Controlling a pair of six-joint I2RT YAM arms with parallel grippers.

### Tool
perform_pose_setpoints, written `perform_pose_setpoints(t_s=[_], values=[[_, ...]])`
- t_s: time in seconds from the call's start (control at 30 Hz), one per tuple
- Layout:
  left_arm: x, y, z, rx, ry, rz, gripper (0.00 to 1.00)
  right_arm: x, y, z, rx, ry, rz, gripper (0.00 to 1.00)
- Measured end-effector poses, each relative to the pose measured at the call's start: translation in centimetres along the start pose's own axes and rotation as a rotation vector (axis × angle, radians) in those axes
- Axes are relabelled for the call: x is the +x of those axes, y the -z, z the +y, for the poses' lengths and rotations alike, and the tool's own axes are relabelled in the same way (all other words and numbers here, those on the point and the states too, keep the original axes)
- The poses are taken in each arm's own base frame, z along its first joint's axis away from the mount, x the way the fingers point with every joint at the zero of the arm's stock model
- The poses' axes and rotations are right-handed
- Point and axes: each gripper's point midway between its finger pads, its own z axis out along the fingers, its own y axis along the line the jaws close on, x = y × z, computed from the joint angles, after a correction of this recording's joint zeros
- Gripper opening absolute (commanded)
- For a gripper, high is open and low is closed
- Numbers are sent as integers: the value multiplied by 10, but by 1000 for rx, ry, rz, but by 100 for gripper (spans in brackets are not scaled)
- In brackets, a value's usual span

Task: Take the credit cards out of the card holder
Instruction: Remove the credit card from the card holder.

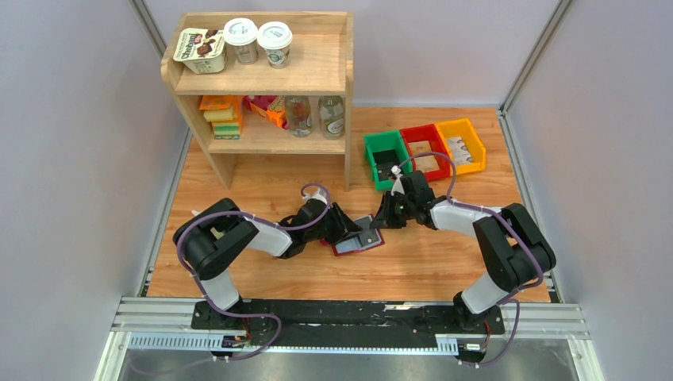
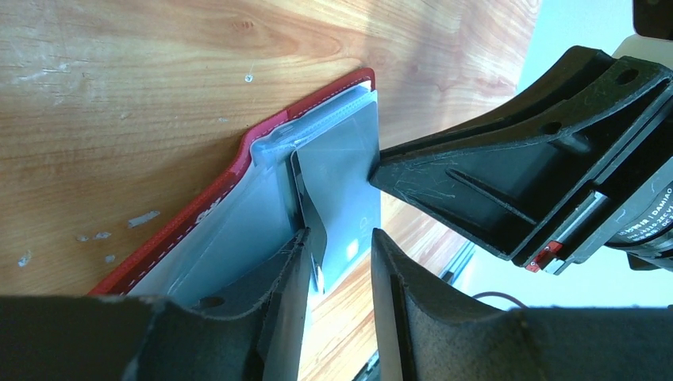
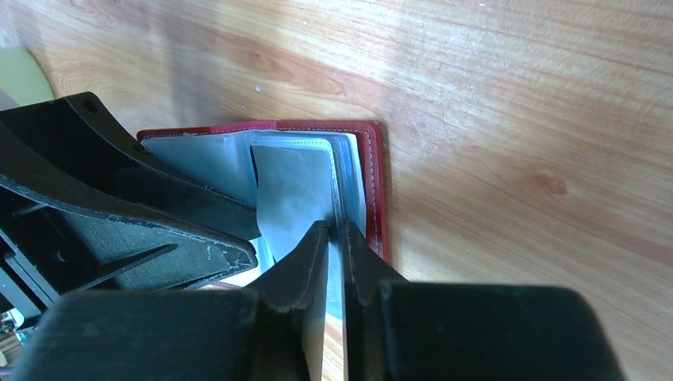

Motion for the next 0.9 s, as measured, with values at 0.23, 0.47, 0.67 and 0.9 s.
perform_pose_setpoints(t_s=[0.23,0.47,0.67,0.9], values=[[-1,2,1,-14,9,-7,50,1,1,0,5,0,-2,7],[-1,10,6,-72,0,-16,50,9,0,5,-3,7,28,7],[-1,10,6,-92,2,-12,50,9,0,5,-4,7,28,6],[-3,15,16,-155,21,-33,54,12,0,6,-10,7,38,6]])
